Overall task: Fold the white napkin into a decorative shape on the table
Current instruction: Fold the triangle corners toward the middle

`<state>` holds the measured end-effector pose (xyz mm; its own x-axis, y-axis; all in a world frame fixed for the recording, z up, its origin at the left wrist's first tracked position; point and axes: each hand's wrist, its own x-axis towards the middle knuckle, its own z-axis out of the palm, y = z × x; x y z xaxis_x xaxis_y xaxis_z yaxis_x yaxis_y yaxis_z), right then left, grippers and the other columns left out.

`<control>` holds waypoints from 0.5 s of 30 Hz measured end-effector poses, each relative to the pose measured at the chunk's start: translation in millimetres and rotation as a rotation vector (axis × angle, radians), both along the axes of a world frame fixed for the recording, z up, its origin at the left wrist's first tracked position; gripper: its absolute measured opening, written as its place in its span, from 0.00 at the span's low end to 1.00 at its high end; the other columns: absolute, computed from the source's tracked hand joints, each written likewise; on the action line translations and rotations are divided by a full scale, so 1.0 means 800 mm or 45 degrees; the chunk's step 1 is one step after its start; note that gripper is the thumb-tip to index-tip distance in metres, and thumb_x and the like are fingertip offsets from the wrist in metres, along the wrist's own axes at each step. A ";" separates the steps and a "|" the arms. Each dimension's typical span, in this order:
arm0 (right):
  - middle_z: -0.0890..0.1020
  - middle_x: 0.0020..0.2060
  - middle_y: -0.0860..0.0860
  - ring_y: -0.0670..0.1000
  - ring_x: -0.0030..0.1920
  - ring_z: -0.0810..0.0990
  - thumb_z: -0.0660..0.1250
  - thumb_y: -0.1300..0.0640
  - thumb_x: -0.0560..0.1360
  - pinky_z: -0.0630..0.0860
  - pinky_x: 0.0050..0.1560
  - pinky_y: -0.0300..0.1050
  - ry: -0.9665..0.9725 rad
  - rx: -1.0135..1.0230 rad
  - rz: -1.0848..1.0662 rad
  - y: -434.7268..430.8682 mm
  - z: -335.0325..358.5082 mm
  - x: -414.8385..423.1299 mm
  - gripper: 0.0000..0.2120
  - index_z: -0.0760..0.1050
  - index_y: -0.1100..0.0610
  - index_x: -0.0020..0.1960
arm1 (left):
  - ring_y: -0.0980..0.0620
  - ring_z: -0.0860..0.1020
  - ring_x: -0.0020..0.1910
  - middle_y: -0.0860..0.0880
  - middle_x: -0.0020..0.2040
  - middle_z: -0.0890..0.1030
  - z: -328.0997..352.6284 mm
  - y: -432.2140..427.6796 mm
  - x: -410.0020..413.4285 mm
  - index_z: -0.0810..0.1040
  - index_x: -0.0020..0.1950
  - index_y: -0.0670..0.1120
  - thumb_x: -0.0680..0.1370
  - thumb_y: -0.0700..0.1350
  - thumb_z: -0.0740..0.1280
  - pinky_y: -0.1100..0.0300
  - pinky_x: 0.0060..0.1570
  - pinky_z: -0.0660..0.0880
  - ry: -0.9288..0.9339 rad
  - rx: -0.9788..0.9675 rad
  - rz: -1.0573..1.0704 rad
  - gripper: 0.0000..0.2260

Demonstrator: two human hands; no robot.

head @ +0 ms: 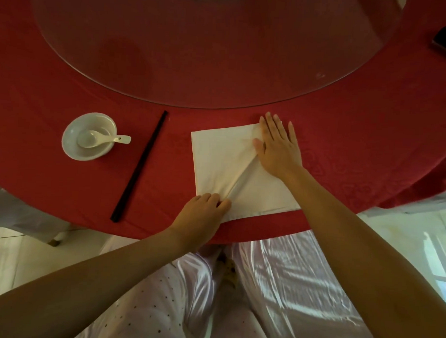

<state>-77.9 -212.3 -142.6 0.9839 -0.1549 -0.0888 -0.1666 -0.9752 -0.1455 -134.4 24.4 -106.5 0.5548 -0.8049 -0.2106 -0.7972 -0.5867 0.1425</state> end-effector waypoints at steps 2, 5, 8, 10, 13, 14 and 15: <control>0.48 0.77 0.54 0.53 0.76 0.44 0.43 0.46 0.81 0.40 0.76 0.54 -0.015 0.075 -0.088 0.008 0.009 -0.006 0.28 0.44 0.58 0.76 | 0.43 0.76 0.37 0.45 0.39 0.76 0.010 -0.002 0.020 0.71 0.48 0.44 0.78 0.46 0.57 0.52 0.36 0.72 0.276 -0.082 0.196 0.07; 0.48 0.77 0.56 0.54 0.76 0.44 0.44 0.47 0.81 0.41 0.75 0.54 -0.119 0.120 -0.083 0.038 0.017 -0.026 0.28 0.45 0.59 0.76 | 0.46 0.76 0.36 0.44 0.41 0.79 0.017 -0.018 0.055 0.75 0.46 0.42 0.77 0.43 0.57 0.56 0.35 0.70 0.264 -0.494 0.467 0.09; 0.47 0.77 0.55 0.54 0.76 0.42 0.46 0.47 0.81 0.37 0.74 0.55 -0.040 0.147 -0.046 0.066 0.010 -0.049 0.28 0.45 0.58 0.76 | 0.43 0.76 0.56 0.42 0.57 0.79 0.006 -0.048 0.075 0.74 0.60 0.41 0.75 0.38 0.59 0.53 0.53 0.72 -0.053 -0.558 0.441 0.14; 0.47 0.77 0.54 0.54 0.76 0.42 0.48 0.47 0.81 0.36 0.74 0.56 0.008 0.140 -0.063 0.071 -0.001 -0.062 0.28 0.45 0.58 0.76 | 0.43 0.65 0.71 0.42 0.70 0.69 -0.014 -0.057 0.076 0.66 0.70 0.43 0.78 0.45 0.55 0.48 0.69 0.61 -0.064 -0.329 0.351 0.20; 0.50 0.77 0.54 0.55 0.77 0.45 0.47 0.47 0.80 0.39 0.75 0.58 -0.031 0.059 -0.096 0.072 -0.010 -0.069 0.28 0.46 0.57 0.76 | 0.48 0.47 0.76 0.47 0.77 0.52 -0.048 -0.044 0.068 0.50 0.75 0.47 0.80 0.54 0.44 0.46 0.75 0.45 -0.116 -0.171 0.321 0.25; 0.51 0.77 0.54 0.55 0.76 0.46 0.47 0.47 0.80 0.40 0.75 0.59 -0.043 0.049 -0.099 0.073 -0.010 -0.069 0.28 0.47 0.57 0.76 | 0.49 0.45 0.76 0.48 0.77 0.49 -0.054 -0.041 0.067 0.47 0.75 0.48 0.79 0.55 0.42 0.46 0.75 0.44 -0.124 -0.178 0.357 0.25; 0.52 0.77 0.55 0.55 0.76 0.47 0.47 0.47 0.80 0.41 0.75 0.59 -0.053 0.053 -0.105 0.073 -0.010 -0.068 0.28 0.48 0.57 0.76 | 0.50 0.44 0.76 0.48 0.77 0.48 -0.056 -0.042 0.066 0.47 0.75 0.48 0.79 0.56 0.41 0.46 0.75 0.43 -0.120 -0.180 0.391 0.26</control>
<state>-132.5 -153.6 -150.3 0.9709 -0.2328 -0.0560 -0.2393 -0.9514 -0.1940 -81.3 -8.8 -151.3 0.7871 -0.6152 -0.0455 -0.6003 -0.7808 0.1734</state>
